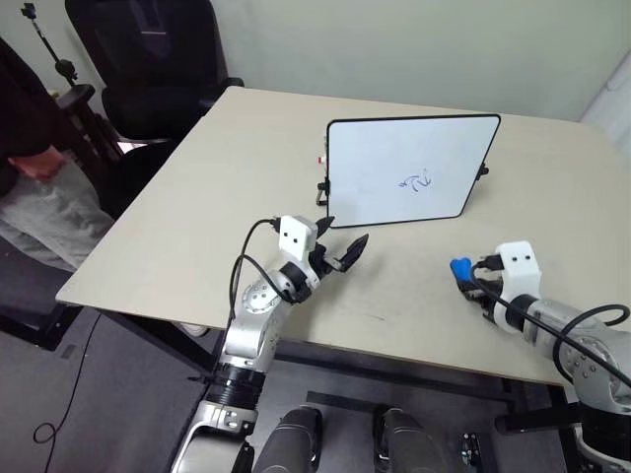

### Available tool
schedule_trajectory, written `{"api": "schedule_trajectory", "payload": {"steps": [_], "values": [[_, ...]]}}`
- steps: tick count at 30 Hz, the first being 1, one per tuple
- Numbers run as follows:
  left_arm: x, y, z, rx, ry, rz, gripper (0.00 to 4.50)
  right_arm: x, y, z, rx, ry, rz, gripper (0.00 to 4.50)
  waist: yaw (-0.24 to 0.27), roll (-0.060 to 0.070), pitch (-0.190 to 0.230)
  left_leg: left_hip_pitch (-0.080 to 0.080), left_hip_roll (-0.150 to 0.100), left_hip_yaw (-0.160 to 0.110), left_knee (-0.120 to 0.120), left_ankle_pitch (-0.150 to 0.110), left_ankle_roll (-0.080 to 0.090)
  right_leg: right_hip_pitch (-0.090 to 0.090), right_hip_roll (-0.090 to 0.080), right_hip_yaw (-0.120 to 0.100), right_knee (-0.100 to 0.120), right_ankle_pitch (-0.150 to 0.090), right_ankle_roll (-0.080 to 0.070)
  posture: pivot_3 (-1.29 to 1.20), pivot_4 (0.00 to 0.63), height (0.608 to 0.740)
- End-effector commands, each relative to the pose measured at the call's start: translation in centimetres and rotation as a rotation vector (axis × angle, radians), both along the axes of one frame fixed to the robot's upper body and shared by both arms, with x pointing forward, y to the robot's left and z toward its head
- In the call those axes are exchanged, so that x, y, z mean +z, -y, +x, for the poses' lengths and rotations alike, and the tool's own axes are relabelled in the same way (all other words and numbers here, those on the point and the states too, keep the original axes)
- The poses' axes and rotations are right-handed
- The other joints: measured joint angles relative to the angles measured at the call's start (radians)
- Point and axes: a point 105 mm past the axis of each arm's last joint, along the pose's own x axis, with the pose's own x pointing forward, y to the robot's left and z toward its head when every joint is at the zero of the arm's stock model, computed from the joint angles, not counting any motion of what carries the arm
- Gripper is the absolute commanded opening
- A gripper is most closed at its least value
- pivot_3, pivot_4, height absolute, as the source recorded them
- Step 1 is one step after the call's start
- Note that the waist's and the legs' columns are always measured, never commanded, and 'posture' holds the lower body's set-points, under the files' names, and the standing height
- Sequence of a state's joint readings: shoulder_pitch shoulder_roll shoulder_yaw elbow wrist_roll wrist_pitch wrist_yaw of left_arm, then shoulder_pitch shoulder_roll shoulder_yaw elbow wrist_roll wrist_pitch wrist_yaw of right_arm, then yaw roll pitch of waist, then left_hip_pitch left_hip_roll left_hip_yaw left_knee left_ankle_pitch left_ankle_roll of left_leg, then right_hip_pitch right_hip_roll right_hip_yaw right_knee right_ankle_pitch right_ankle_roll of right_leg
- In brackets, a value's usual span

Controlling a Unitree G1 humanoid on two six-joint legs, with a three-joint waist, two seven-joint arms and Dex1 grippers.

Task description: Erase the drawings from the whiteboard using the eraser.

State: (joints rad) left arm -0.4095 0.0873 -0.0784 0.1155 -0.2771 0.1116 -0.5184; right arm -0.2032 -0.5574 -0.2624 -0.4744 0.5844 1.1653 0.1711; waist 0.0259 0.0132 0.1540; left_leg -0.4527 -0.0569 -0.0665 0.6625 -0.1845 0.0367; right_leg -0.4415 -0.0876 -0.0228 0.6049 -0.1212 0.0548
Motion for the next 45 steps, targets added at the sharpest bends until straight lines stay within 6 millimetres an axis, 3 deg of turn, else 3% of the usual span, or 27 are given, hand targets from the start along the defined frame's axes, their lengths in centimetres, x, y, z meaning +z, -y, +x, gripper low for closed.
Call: {"api": "schedule_trajectory", "payload": {"steps": [1, 7, 11, 14, 23, 37, 42, 45], "values": [[1.7, 0.2, -0.1, -0.015, 0.053, -0.022, 4.5, 6.4, -2.1, 2.0, 0.064, 0.272, 0.038, 0.67, -0.008, 0.0, 0.0, 0.001, 0.0, 0.0, 0.0, 0.0, 0.0, 0.0, 0.0, 0.0, 0.0, 0.0, 0.0, 0.0, 0.15, 0.74], [1.6, 0.5, -0.1, -0.025, 0.046, -0.03, 4.5, 10.7, -5.9, 6.2, 0.118, 0.389, 0.111, 0.67, -0.009, 0.0, 0.0, 0.002, 0.0, 0.0, 0.0, 0.001, 0.0, 0.0, 0.0, 0.0, 0.002, 0.0, 0.0, 0.0, 0.15, 0.74], [1.7, 0.5, -0.2, -0.024, 0.047, -0.033, 4.5, 10.8, -7.3, 9.2, 0.094, 0.373, 0.106, 0.67, -0.001, 0.001, 0.0, 0.001, 0.0, -0.001, 0.001, 0.001, 0.0, -0.001, 0.0, 0.0, 0.003, 0.002, -0.003, 0.0, 0.15, 0.74], [1.7, 0.5, -0.3, -0.017, 0.048, -0.037, 4.5, 10.8, -7.7, 10.4, 0.079, 0.369, 0.116, 0.67, 0.005, 0.001, -0.001, -0.001, 0.0, -0.001, 0.0, -0.001, -0.001, -0.003, 0.0, 0.0, 0.003, 0.009, -0.014, 0.0, 0.15, 0.74], [1.7, -0.2, -0.7, 0.008, 0.05, -0.043, 4.5, 9.4, -8.2, 10.9, 0.098, 0.313, 0.117, 0.67, 0.004, 0.001, -0.001, -0.001, 0.0, 0.0, 0.0, -0.004, -0.004, -0.005, 0.0, 0.0, 0.003, 0.008, -0.014, 0.0, 0.15, 0.74], [1.6, 0.1, -1.0, 0.014, 0.062, -0.029, 4.5, 5.0, -8.9, 11.7, 0.106, 0.167, 0.124, 0.67, 0.003, 0.001, -0.001, 0.0, 0.0, -0.001, 0.0, -0.001, -0.004, -0.006, 0.0, 0.0, 0.004, 0.008, -0.014, 0.0, 0.15, 0.74], [1.6, 0.1, -0.9, 0.027, 0.064, -0.031, 4.5, 5.9, -8.7, 12.4, 0.071, 0.186, 0.212, 0.67, 0.0, 0.001, -0.001, 0.0, 0.0, -0.001, 0.0, -0.001, -0.004, -0.006, 0.0, 0.0, 0.004, 0.012, -0.019, 0.0, 0.15, 0.74], [1.6, 0.1, -0.9, 0.031, 0.064, -0.032, 4.5, 7.7, -8.1, 12.9, 0.043, 0.254, 0.269, 0.67, -0.002, 0.001, 0.0, 0.0, 0.0, 0.0, 0.0, -0.001, -0.004, -0.006, 0.0, 0.0, 0.004, 0.012, -0.019, 0.0, 0.15, 0.74]]}}
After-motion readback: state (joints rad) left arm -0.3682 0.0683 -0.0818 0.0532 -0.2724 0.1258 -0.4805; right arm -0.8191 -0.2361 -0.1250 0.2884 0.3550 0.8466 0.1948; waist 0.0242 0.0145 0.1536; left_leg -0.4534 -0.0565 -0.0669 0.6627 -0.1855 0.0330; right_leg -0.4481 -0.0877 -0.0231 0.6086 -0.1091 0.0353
